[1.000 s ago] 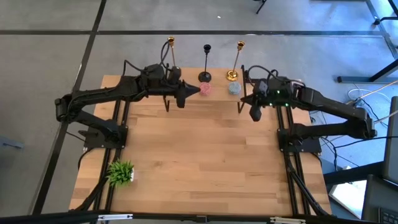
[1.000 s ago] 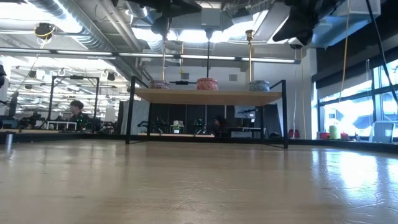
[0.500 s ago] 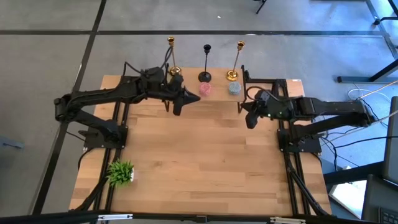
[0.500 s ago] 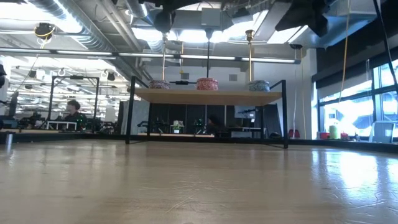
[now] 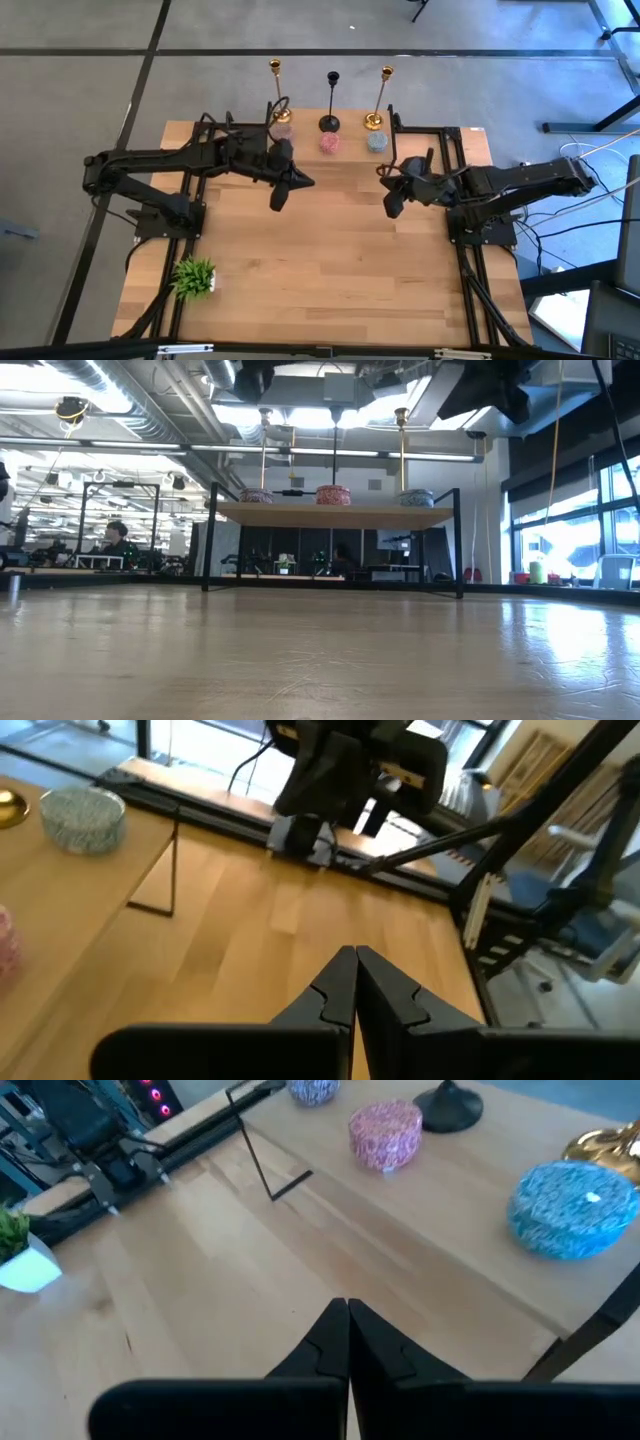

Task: Pick & Place candle stick holders
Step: Adjust the pink scented candle on the shelf, then adjust the blue scented candle on the shelf

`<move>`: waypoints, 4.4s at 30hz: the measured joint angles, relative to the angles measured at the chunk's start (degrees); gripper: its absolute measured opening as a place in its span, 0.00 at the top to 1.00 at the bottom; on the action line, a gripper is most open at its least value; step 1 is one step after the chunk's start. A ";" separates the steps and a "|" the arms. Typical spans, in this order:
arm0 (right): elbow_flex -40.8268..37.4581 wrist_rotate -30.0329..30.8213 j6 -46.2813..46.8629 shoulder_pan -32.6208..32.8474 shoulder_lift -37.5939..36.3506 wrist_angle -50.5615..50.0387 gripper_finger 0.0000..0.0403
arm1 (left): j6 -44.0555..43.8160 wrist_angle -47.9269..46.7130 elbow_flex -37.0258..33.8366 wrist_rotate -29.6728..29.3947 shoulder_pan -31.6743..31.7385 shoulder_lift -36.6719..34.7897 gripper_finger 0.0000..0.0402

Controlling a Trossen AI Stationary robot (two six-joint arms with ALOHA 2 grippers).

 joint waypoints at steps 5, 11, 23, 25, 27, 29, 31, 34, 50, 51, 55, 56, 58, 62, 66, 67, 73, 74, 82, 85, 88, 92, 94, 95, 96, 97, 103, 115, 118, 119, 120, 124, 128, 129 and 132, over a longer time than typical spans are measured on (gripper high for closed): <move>0.00 -0.09 0.62 -0.48 2.29 0.10 1.00 | 1.40 -2.15 0.00 -2.27 -0.22 0.79 1.00; 0.00 -5.21 -3.76 -4.17 4.72 2.09 1.00 | 3.90 -3.70 0.00 -6.60 0.02 1.34 1.00; 0.00 -9.85 -9.31 -5.85 3.22 5.01 1.00 | 5.58 4.34 0.00 -4.35 6.82 14.12 1.00; 0.00 -9.94 -9.33 -5.83 2.63 5.10 1.00 | 5.15 6.29 0.06 -4.18 7.01 16.58 1.00; 0.00 -11.02 -9.57 -5.83 2.18 5.06 1.00 | 5.47 6.12 1.29 -5.32 7.05 19.16 1.00; 0.00 -11.35 -9.94 -5.83 1.69 5.04 1.00 | 7.49 6.01 3.27 -6.66 6.97 21.24 1.00; 0.00 -11.48 -10.73 -5.83 1.15 4.89 1.00 | 9.52 5.49 5.71 -7.97 6.91 23.20 1.00; 0.00 -11.48 -11.68 -5.88 0.70 4.51 1.00 | 11.58 2.14 9.75 -9.59 6.86 26.18 1.00; 0.02 -11.28 -12.37 -5.88 -1.87 -1.61 1.00 | 18.66 -6.56 14.36 -18.22 9.00 28.59 1.00; 0.02 -11.28 -12.56 -5.88 -1.87 -1.74 1.00 | 18.66 -6.58 14.36 -18.22 9.29 28.59 1.00; 0.02 -11.30 -12.76 -5.88 -1.87 -2.03 1.00 | 18.98 -6.61 14.36 -18.22 10.37 28.59 1.00; 0.02 -11.30 -12.76 -5.88 -1.87 -2.18 1.00 | 19.08 -6.71 14.36 -18.22 10.57 28.59 1.00; 0.02 -11.30 -12.76 -5.88 -1.91 -2.60 1.00 | 19.10 -6.75 14.36 -18.05 10.96 28.59 1.00; 0.02 -11.30 -12.78 -5.88 -2.19 -2.97 1.00 | 19.96 -6.46 14.36 -17.37 11.25 28.59 1.00; 0.02 -11.28 -12.78 -5.88 -2.48 -2.97 1.00 | 20.59 -6.34 14.36 -17.28 11.33 28.60 1.00; 0.01 -11.28 -12.78 -5.88 -2.46 -3.02 1.00 | 20.61 -6.29 14.36 -17.15 11.40 28.70 1.00; 0.00 -11.26 -12.80 -5.88 -2.46 -2.87 1.00 | 21.19 -6.16 14.36 -16.78 11.97 29.44 1.00; 0.02 -11.26 -12.79 -5.88 -2.46 -2.91 1.00 | 21.22 -6.29 14.36 -16.76 12.04 29.46 1.00; 0.02 -11.19 -12.80 -5.88 -2.46 -2.91 1.00 | 22.03 -5.21 14.36 -16.65 12.12 29.86 1.00; 0.02 -11.08 -12.86 -6.18 -2.45 -2.91 1.00 | 22.05 -5.27 14.36 -16.65 12.31 29.86 1.00; 0.02 -11.11 -13.28 -6.79 -2.44 -2.93 1.00 | 22.07 -5.25 14.36 -17.11 12.66 29.86 1.00; 0.02 -11.29 -13.87 -7.34 -2.42 -2.91 1.00 | 22.05 -5.20 14.36 -17.07 13.24 29.86 1.00; 0.01 -11.48 -14.07 -7.49 -2.42 -2.91 1.00 | 21.99 -5.45 14.59 -15.89 13.26 29.86 1.00; 0.02 -12.04 -14.27 -7.77 -2.42 -2.90 1.00 | 21.71 -5.97 15.08 -14.64 13.20 29.86 1.00; 0.02 -12.84 -14.42 -8.15 -2.42 -2.92 1.00 | 21.20 -6.72 15.83 -12.95 12.96 29.83 1.00; 0.02 -13.85 -14.74 -8.68 -2.42 -2.91 1.00 | 20.14 -7.31 16.48 -10.76 12.67 29.51 1.00; 0.01 -20.69 -19.25 -13.46 -2.40 -2.45 1.00 | 15.65 -9.71 20.27 0.03 9.37 26.48 1.00; -1.79 -31.54 -29.20 -26.33 -0.10 0.04 1.00 | 9.86 -17.31 20.46 -23.87 6.88 17.74 1.00; -3.26 -33.99 -30.73 -29.49 1.68 1.55 1.00 | 8.41 -17.04 20.46 -30.50 7.08 15.96 1.00; -3.32 -34.42 -31.44 -30.20 2.31 1.94 1.00 | 8.10 -16.75 20.46 -31.56 7.08 15.59 1.00; -3.32 -34.63 -32.23 -30.85 2.96 2.54 1.00 | 7.98 -16.59 20.46 -31.87 7.09 15.30 1.00; -3.32 -34.86 -34.86 -32.44 5.04 5.06 1.00 | 7.22 -16.64 20.46 -31.80 7.12 14.99 1.00; -3.32 -34.84 -35.61 -33.83 7.12 5.25 1.00 | 5.43 -16.77 20.46 -31.83 6.65 14.99 1.00; -3.32 -34.83 -36.13 -33.97 7.46 5.38 1.00 | 5.31 -16.65 20.46 -31.86 6.43 14.99 1.00; -3.32 -34.82 -36.94 -34.28 8.15 5.45 1.00 | 5.27 -16.53 20.46 -32.45 5.64 14.99 1.00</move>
